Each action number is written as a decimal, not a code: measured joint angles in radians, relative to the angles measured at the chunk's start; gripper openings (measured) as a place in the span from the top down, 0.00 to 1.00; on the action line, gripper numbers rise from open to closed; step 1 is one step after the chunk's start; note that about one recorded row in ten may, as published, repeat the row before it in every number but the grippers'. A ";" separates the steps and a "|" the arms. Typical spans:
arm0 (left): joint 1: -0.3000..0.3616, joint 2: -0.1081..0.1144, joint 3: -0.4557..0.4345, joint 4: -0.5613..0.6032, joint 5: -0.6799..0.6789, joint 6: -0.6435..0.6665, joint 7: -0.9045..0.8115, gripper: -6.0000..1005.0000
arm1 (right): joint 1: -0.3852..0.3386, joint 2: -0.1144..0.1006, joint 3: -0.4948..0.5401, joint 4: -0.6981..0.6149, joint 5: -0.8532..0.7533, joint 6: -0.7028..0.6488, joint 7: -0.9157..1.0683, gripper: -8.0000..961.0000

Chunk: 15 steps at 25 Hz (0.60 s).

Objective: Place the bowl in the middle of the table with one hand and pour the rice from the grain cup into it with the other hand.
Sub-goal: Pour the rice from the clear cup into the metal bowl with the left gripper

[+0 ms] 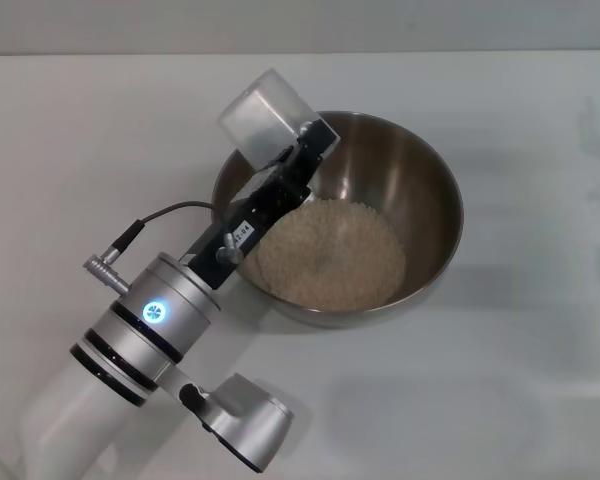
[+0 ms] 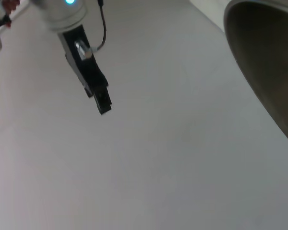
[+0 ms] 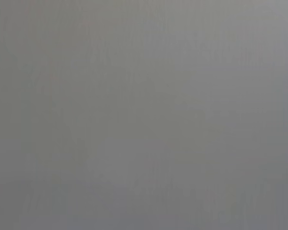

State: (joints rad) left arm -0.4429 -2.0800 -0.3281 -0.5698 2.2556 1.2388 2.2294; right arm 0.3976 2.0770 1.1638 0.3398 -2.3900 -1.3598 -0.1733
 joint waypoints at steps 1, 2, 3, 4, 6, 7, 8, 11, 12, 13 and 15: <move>0.000 0.000 0.000 0.001 -0.001 0.000 -0.008 0.94 | 0.000 0.000 0.000 0.000 0.000 0.000 0.000 0.44; 0.000 0.000 -0.001 0.005 -0.002 0.006 -0.008 0.94 | 0.001 0.000 -0.001 -0.002 0.000 -0.001 0.000 0.44; 0.000 0.000 -0.001 0.005 -0.002 0.006 -0.008 0.94 | 0.001 0.000 -0.001 -0.002 0.000 -0.001 0.000 0.44; 0.001 0.000 -0.016 0.005 -0.003 0.009 -0.019 0.94 | 0.001 0.000 -0.001 -0.002 0.000 -0.001 0.000 0.44; 0.001 0.000 -0.026 0.006 -0.003 0.009 -0.027 0.93 | 0.002 0.000 -0.002 -0.002 0.000 -0.002 0.000 0.44; 0.002 0.000 -0.037 0.009 -0.004 0.008 -0.036 0.93 | 0.002 0.000 -0.002 -0.002 0.000 -0.003 0.000 0.44; 0.004 0.000 -0.027 0.015 0.004 0.004 -0.038 0.93 | 0.002 0.000 -0.002 -0.002 0.000 -0.004 0.000 0.44; 0.007 0.000 0.006 0.028 0.022 -0.002 -0.035 0.93 | -0.003 0.000 0.001 -0.002 0.000 -0.006 0.000 0.44; 0.007 0.000 -0.034 0.027 0.017 0.005 -0.036 0.93 | -0.005 0.000 0.001 -0.002 0.000 -0.010 0.000 0.44; 0.007 0.000 -0.034 0.027 0.017 0.005 -0.036 0.93 | -0.005 0.000 0.001 -0.002 0.000 -0.010 0.000 0.44; 0.008 0.000 -0.047 0.028 0.032 0.004 -0.036 0.93 | -0.005 0.000 0.001 -0.006 0.000 -0.016 0.000 0.44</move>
State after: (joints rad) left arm -0.4353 -2.0804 -0.3748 -0.5416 2.2880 1.2426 2.1929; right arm 0.3924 2.0770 1.1649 0.3340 -2.3899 -1.3759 -0.1734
